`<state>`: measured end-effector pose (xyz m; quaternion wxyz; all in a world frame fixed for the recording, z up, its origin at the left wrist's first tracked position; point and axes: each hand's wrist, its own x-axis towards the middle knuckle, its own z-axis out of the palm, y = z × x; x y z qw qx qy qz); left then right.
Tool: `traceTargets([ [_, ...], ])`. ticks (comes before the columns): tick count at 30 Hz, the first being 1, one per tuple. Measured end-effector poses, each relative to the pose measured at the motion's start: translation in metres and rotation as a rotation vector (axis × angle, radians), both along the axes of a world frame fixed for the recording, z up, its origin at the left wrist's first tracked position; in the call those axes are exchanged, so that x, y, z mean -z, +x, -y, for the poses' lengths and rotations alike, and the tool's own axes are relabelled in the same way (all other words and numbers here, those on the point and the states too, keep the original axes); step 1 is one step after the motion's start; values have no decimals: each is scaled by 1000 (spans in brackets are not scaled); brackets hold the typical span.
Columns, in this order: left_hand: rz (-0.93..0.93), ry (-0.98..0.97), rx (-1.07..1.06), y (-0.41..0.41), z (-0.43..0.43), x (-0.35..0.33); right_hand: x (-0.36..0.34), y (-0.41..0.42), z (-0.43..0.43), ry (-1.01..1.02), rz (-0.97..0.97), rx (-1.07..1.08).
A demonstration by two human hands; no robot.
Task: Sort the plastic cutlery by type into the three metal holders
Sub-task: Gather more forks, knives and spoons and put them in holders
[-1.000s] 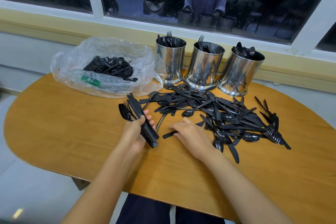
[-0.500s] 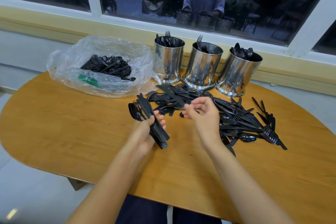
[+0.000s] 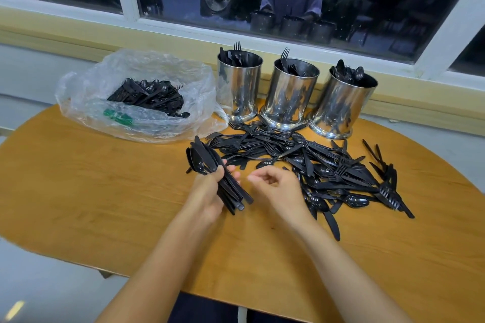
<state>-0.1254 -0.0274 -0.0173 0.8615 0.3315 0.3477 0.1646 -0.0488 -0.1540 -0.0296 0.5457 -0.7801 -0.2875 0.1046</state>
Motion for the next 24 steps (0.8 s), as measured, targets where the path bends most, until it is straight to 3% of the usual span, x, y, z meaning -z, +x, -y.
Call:
traceTargets([
  [6,-12,-16,14,8,-13,4,6,70,16,-455,479,64],
  [13,-26,-16,29,15,-19,8,3,120,8,-955,746,-3],
  [21,24,-68,64,21,-21,9,-18,130,11,-926,974,-115],
  [24,63,-100,94,22,-20,6,-36,124,18,-904,917,-58],
])
